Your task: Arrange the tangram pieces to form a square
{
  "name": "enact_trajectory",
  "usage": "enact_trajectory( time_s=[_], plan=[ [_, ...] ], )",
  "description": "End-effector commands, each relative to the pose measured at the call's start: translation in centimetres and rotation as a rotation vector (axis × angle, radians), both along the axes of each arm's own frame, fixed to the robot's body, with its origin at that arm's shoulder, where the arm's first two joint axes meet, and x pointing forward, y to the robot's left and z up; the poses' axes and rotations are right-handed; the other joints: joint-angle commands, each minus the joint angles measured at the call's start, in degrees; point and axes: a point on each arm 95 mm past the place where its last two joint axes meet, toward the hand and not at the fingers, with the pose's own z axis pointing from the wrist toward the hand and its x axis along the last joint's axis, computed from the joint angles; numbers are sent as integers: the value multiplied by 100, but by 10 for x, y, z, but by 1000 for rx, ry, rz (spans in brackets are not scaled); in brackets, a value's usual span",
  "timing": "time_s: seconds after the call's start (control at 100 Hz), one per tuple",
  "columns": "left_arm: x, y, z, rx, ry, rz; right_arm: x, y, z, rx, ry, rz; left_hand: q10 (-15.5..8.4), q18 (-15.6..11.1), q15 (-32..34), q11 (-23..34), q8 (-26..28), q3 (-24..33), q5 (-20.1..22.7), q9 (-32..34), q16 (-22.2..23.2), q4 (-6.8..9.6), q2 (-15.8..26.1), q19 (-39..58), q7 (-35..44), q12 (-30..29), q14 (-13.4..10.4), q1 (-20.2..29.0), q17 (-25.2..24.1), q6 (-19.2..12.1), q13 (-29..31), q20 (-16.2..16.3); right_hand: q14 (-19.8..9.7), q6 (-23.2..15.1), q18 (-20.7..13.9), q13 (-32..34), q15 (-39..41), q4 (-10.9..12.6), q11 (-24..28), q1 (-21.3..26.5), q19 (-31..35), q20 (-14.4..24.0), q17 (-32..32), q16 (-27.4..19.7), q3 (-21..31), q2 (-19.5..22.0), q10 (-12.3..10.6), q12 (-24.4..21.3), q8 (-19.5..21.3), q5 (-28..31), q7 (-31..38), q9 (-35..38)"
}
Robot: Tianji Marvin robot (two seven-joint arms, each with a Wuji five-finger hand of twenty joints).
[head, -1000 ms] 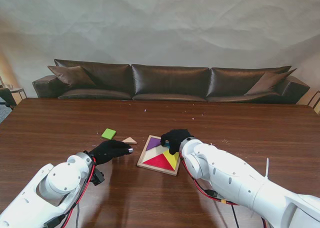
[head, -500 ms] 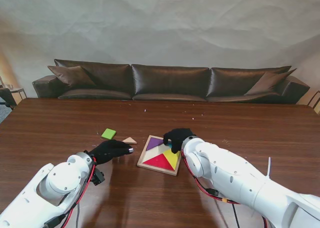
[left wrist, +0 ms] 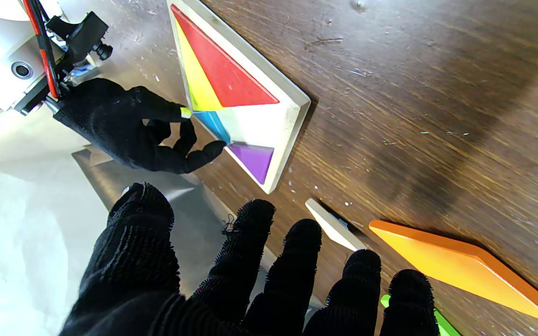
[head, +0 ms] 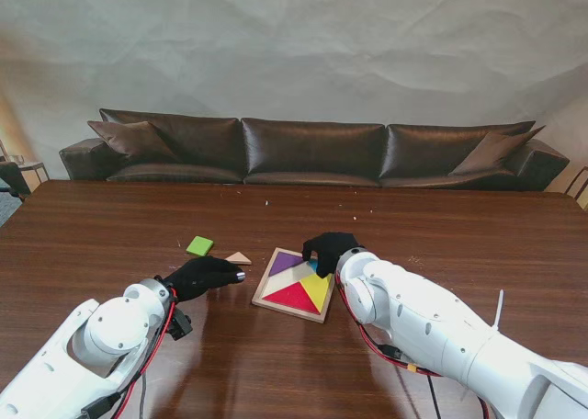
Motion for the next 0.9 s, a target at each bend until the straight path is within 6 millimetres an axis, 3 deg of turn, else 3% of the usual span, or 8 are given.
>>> enact_trajectory(
  time_s=[0.0, 0.2, 0.35, 0.46, 0.49, 0.52, 0.64, 0.89],
  plan=[
    [-1, -2, -1, 0, 13, -16, -3, 4, -1, 8, 12, 12, 28, -79, 26, 51, 31, -134, 58, 35, 33, 93, 268, 25, 17, 47, 26, -20, -9, 30, 95, 20, -60, -129, 17, 164, 117, -10, 99, 123, 232, 0, -104, -43, 269, -39, 94, -53, 57, 128, 92, 80],
    [-1, -1, -1, 0, 11, -15, -4, 6, 4, 52, -9, 6, 15, -81, 30, 50, 31, -133, 61, 33, 34, 93, 268, 27, 18, 47, 29, -14, -7, 29, 102, 21, -9, -127, 44, 140, 104, 0, 78, -113, 222, -3, -115, -43, 257, -68, 78, -64, 64, 229, 109, 124],
    [-1, -1, 1, 2, 5, -15, -7, 7, 11, 89, -28, -5, 21, -74, 28, 50, 28, -133, 40, 30, 34, 93, 267, 28, 9, 47, 39, -14, -4, 21, 99, 22, 38, -48, 76, 109, 86, 168, 52, -447, 201, -1, -149, -40, 228, 18, 72, -99, 81, 343, 148, 145],
    [0, 0, 3, 6, -2, -17, -10, 6, 16, 114, -45, -17, 3, -76, 28, 43, 18, -131, -23, 9, 34, 94, 272, 28, -16, 44, 24, -10, -5, -6, 99, 22, 122, 109, 137, -17, -58, 774, -57, -1239, 126, 22, -226, -48, 25, 441, 46, -253, 111, 448, 211, 82],
    [0, 1, 4, 7, -5, -18, -11, 5, 18, 128, -47, -23, 3, -74, 28, 42, 18, -133, -28, 2, 34, 93, 269, 29, -17, 44, 37, -12, -4, -17, 99, 22, 212, 150, 191, -107, -220, 1266, -157, -1546, 63, 40, -283, -81, -105, 620, 55, -405, 118, 478, 227, 68],
    [1, 1, 5, 9, -7, -18, -12, 5, 19, 141, -50, -26, -10, -74, 25, 39, 17, -132, -32, -6, 33, 94, 273, 29, -17, 43, 34, -9, -4, -23, 91, 22, 298, 188, 243, -214, -441, 1412, -310, -1758, -34, 27, -352, -153, -249, 574, 76, -553, 120, 487, 232, 48],
    [3, 4, 10, 19, -20, -20, -21, 2, 25, 198, -76, -44, -27, -78, 26, 36, 12, -132, -61, -31, 32, 93, 270, 31, -26, 41, 29, -4, -1, -38, 90, 23, 657, 303, 432, -643, -1552, 1278, -965, -1961, -548, -153, -619, -515, -703, 83, 152, -1210, 185, 664, 395, 48],
    [10, 6, 18, 28, -51, -30, -42, -3, 36, 302, -117, -64, -113, -81, 24, 24, 3, -125, -109, -93, 31, 93, 242, 34, -39, 34, 28, 37, 13, -78, 74, 22, 877, 328, 582, -974, -2264, 1113, -1250, -2040, -791, -209, -806, -672, -843, -664, 115, -1547, 626, 768, 654, -38]
  ],
)
